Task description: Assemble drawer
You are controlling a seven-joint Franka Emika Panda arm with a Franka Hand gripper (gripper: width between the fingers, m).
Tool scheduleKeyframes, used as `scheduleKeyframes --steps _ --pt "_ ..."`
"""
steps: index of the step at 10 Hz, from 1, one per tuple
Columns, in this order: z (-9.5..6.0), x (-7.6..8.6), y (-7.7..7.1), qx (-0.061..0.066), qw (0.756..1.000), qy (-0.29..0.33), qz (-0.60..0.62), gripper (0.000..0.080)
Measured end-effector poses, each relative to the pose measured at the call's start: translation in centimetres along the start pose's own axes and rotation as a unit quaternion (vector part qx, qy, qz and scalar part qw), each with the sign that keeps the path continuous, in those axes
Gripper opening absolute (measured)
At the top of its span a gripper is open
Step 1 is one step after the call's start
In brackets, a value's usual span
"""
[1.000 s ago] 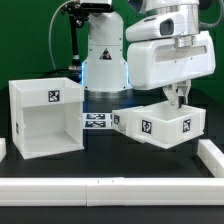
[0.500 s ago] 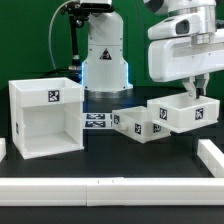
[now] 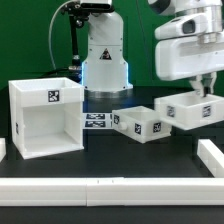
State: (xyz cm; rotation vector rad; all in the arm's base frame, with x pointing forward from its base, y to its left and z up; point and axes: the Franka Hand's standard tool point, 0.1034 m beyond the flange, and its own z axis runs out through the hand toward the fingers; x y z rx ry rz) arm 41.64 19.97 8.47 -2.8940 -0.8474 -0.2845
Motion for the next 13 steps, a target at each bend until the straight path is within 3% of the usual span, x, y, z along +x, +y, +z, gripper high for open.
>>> scheduleKeyframes --steps 1,3,6,9,11,13 --pt "0.6 0.0 -1.1 0.006 1.000 0.000 -0.030 0.0036" --pt "0.9 -0.5 -0.7 0.002 1.000 0.018 -0.020 0.0036" --pt "1.2 -0.7 -0.8 0.005 1.000 0.009 -0.021 0.0036" --pt "3.9 -2.4 -1.7 0.015 1.000 0.009 -0.023 0.0036" --pt "4.9 -2.5 -1.5 0.018 0.999 0.013 -0.024 0.0036" --pt "4.9 -2.3 -1.2 0.016 0.999 0.021 -0.026 0.0036"
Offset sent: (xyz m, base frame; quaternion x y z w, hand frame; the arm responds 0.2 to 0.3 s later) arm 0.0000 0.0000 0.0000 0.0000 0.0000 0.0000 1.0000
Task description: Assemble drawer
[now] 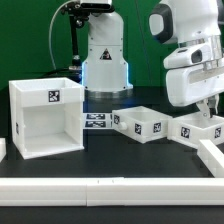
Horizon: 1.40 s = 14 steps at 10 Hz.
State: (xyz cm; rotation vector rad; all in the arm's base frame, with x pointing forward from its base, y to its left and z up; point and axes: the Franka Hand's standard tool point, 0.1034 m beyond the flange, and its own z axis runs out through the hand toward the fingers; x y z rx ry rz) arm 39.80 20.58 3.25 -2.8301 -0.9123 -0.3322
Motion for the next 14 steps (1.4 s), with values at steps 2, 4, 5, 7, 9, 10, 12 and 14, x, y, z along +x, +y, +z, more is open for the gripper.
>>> scheduleKeyframes --steps 2,4,5,7,9,10,12,14 --pt "-0.2 -0.1 0.4 0.001 1.000 -0.010 -0.005 0.0213" --pt "-3.8 0.4 3.5 -0.009 0.999 -0.038 -0.014 0.0425" --pt "-5.7 0.6 4.7 -0.013 0.998 -0.051 -0.015 0.0583" --pt "-9.5 2.0 7.7 -0.022 0.998 -0.067 0.004 0.0637" --pt "-8.6 1.6 7.2 -0.020 0.998 -0.065 0.002 0.0647" --pt "-8.7 1.7 7.3 -0.021 0.998 -0.063 0.003 0.0649" --pt "-8.7 1.6 7.3 -0.021 0.998 -0.064 0.004 0.0649" --pt "-11.3 0.5 10.6 -0.023 0.997 -0.075 0.023 0.0649"
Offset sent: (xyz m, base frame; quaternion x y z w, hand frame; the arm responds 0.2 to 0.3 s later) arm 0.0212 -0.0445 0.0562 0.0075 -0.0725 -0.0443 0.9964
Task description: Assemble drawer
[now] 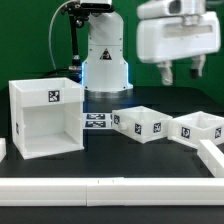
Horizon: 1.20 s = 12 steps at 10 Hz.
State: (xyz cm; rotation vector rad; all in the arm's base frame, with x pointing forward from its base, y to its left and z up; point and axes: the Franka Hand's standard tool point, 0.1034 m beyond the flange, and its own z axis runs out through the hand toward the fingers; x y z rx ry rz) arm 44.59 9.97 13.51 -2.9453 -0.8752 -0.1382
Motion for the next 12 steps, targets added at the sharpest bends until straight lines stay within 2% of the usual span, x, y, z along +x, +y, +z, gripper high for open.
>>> scheduleKeyframes --steps 1,2,6,7,8,9,10,11,12 --pt "-1.8 -0.7 2.6 -0.011 0.999 0.003 0.046 0.0649" --pt "-2.0 -1.2 3.6 -0.011 0.996 -0.003 0.086 0.0649" --pt "-1.7 -1.2 3.3 -0.009 0.997 -0.005 0.078 0.0649" --pt "-1.8 -1.5 3.7 -0.004 0.998 -0.006 0.067 0.0649" --pt "-2.3 -2.7 6.3 -0.001 0.997 -0.008 0.071 0.0649" --pt "-3.1 -4.2 9.3 -0.007 0.996 -0.003 0.091 0.0649" --pt "-2.9 -5.5 11.0 -0.004 0.996 0.001 0.090 0.0649" --pt "-2.4 -6.9 12.5 0.001 0.994 0.002 0.107 0.0649" --pt "-2.4 -6.5 12.1 0.000 0.994 0.001 0.113 0.0649"
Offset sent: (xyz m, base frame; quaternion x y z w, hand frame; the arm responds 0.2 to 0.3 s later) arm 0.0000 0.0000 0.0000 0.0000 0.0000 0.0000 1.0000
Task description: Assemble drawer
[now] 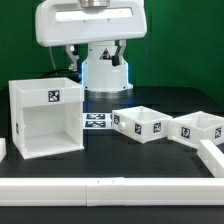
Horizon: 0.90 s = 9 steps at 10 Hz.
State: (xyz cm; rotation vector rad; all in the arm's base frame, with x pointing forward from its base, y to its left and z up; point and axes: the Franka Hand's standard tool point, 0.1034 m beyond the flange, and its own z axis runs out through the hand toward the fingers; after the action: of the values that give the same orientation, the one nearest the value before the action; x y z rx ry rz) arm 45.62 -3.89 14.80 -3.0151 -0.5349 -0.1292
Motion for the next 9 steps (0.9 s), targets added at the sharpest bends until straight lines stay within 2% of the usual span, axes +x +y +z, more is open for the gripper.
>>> scheduleKeyframes --steps 1,3,4,5,6,8,9 --pt "0.1 0.1 -0.2 0.001 1.000 0.000 -0.005 0.0649" --pt "0.4 -0.2 0.3 0.005 1.000 -0.002 -0.004 0.0649" --pt "1.0 -0.5 2.6 0.016 1.000 -0.007 0.009 0.0649" --pt "1.8 -0.8 4.8 0.017 1.000 -0.008 0.008 0.0649" --pt "2.8 -1.4 5.7 0.020 1.000 -0.014 0.017 0.0649" --pt "3.0 -1.5 5.6 0.023 0.999 -0.015 0.020 0.0649" --pt "3.1 -1.5 5.6 0.023 0.999 -0.015 0.020 0.0505"
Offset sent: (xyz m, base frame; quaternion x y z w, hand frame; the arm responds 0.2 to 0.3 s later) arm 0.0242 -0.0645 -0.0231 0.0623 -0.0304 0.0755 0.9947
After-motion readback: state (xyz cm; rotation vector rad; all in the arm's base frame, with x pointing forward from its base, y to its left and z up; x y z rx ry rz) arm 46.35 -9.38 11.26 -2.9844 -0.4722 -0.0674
